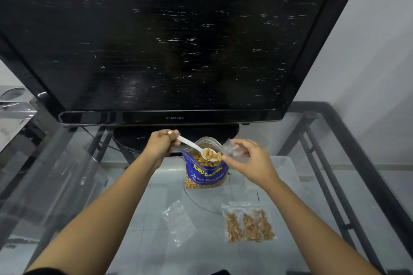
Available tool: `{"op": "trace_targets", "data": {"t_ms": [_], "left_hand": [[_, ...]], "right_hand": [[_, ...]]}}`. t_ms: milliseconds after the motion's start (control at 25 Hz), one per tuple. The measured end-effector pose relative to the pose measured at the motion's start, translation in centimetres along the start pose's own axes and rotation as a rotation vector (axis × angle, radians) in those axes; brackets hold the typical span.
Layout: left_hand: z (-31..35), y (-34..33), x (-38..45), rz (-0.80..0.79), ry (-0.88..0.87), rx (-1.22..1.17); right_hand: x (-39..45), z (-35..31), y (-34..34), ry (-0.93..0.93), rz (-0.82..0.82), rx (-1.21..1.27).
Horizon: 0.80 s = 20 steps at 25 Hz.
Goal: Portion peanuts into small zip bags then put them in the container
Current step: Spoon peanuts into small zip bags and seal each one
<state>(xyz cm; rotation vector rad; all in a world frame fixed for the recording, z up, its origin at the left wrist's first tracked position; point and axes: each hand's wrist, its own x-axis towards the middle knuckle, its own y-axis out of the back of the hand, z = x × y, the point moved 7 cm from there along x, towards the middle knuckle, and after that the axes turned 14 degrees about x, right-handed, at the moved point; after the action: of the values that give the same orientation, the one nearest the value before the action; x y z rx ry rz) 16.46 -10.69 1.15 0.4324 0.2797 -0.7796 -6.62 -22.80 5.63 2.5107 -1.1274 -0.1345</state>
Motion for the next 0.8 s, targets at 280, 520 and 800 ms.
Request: {"op": "trace_targets", "data": {"t_ms": [280,520,800], "left_hand": [[2.7,3.3,0.6,0.093,-0.048,-0.084],[8.5,2.0,-2.6,0.124,-0.247,0.171],[17.5,-0.7,-11.3,0.308,-0.869,0.732]], "right_hand": [[1.4,-1.3,-2.4,0.047,-0.133,-0.232],[1.2,-2.2,-3.2,0.079,0.020,-0.100],[0.8,-2.6,-3.5,0.112,0.171,0.103]]}}
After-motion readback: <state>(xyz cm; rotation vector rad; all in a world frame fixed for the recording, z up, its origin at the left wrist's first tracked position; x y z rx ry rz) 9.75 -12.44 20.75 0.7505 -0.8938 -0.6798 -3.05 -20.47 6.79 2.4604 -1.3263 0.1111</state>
